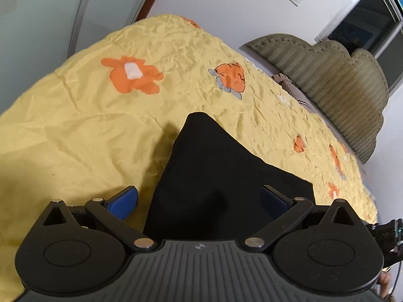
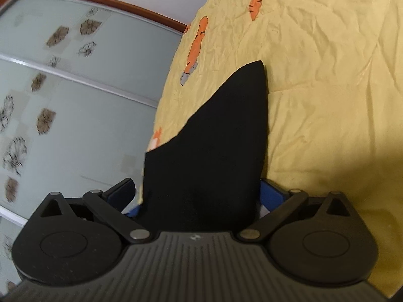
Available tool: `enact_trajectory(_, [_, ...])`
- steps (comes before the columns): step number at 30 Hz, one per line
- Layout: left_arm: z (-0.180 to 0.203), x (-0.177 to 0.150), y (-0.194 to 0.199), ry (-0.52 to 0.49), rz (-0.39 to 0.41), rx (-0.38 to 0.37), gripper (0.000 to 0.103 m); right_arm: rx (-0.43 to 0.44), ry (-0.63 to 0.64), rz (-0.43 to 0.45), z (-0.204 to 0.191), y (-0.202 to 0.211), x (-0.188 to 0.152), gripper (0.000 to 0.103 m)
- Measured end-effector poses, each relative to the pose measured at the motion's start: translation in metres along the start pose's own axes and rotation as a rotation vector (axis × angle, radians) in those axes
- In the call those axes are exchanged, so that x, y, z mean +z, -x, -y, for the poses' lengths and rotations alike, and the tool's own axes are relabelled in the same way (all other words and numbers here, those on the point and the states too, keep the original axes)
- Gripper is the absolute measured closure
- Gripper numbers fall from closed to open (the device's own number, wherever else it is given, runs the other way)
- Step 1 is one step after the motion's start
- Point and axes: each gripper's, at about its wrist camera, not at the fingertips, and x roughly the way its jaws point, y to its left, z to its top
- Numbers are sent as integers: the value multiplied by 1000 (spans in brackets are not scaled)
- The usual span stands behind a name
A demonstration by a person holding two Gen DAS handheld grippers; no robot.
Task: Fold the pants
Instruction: 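Grasp the end of the folded trousers with the right gripper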
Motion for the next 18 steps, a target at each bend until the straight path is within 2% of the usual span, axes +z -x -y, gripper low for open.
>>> enact_trajectory(5, [-14, 4, -2, 100, -31, -52, 0, 37, -4, -53, -7, -27, 6, 0])
enact_trajectory(7, [-16, 5, 1, 99, -26, -43, 0, -20, 4, -30, -12, -31, 10, 0])
enact_trajectory(10, [-20, 5, 2, 80, -54, -41, 0, -151, 79, 61, -17, -24, 13, 9])
enact_trajectory(12, [-24, 5, -3, 92, -107, -55, 0, -126, 75, 33, -14, -20, 13, 8])
enact_trajectory(18, [-22, 15, -16, 63, -241, -156, 0, -57, 100, -135, -18, -19, 0, 1])
